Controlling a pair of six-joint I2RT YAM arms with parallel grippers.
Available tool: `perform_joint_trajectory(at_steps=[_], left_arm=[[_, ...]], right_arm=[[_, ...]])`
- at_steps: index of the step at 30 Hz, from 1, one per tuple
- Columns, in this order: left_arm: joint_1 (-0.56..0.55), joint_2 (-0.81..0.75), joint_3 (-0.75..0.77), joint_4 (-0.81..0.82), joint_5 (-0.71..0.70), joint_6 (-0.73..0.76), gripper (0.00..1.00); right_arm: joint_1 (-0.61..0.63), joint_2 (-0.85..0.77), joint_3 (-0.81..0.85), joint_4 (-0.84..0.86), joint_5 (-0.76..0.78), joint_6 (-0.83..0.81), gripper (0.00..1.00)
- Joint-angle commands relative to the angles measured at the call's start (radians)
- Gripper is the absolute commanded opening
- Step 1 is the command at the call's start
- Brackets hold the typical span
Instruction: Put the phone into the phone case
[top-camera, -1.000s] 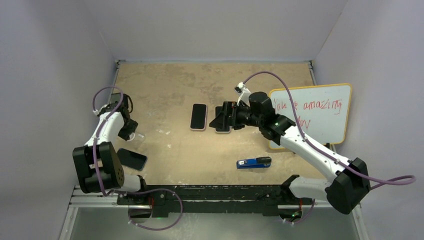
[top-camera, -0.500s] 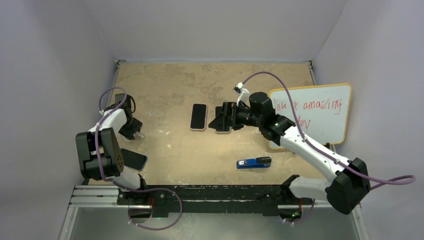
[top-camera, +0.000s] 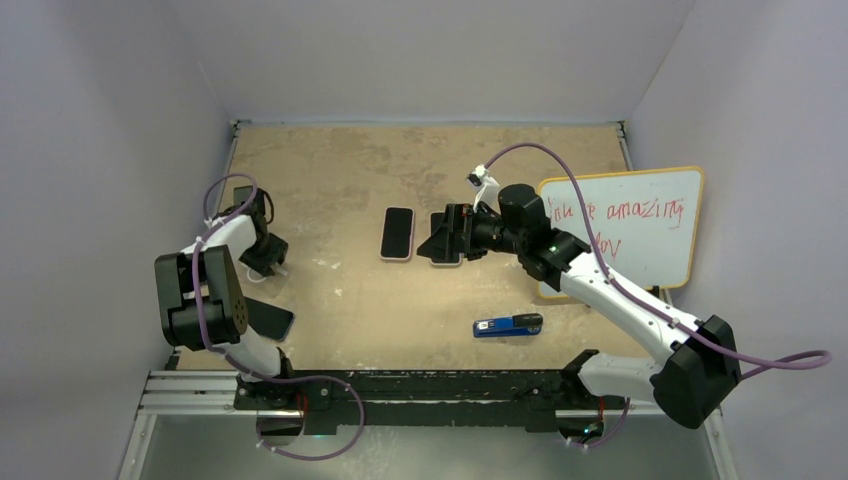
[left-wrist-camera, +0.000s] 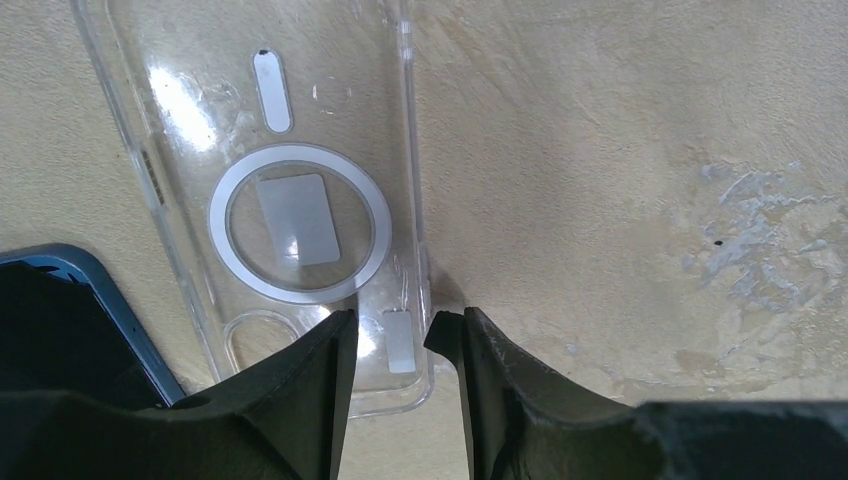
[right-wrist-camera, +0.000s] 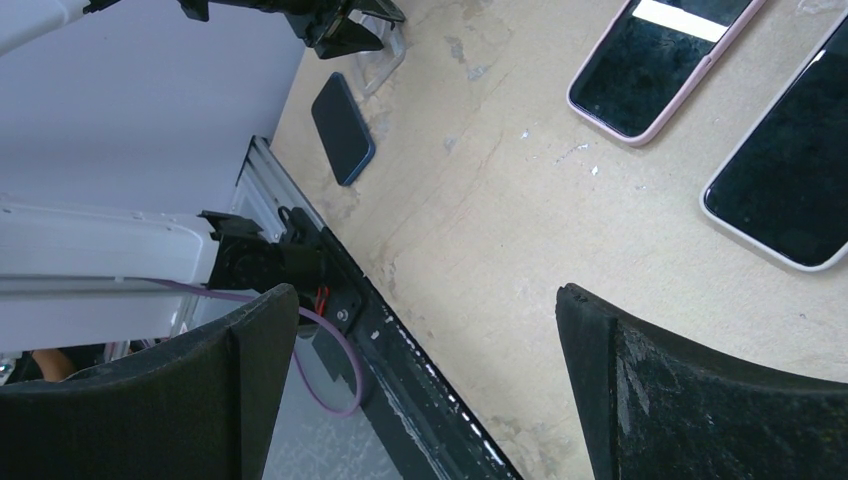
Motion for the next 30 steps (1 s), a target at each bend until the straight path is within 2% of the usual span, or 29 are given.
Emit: perform_joint_trajectory(at_steps=[1, 11, 16, 24, 30], left_arm=[[-0.013, 0.037, 0.011, 0.014, 0.008, 0.008, 0.43], [-0.018, 0.009, 0.014, 0.004, 0.023, 0.04, 0.49], [-0.017, 0.009, 0.004, -0.004, 0.007, 0.03, 0.47], [-0.018, 0.065, -0.015, -0.005, 0.035, 0.036, 0.38], [-0.019, 0.066, -0.021, -0.025, 0.067, 0.059, 0.17]], right_arm=[[0.004, -0.027, 0.007, 0.009, 0.008, -0.016, 0.99], [0.003, -0.034, -0.003, 0.009, 0.015, -0.008, 0.99], [0.003, -0.047, -0.004, 0.01, 0.023, -0.003, 0.99], [0.004, -0.057, -0.005, 0.002, 0.031, -0.004, 0.98], [0.003, -0.059, -0.003, 0.006, 0.033, 0.002, 0.99]])
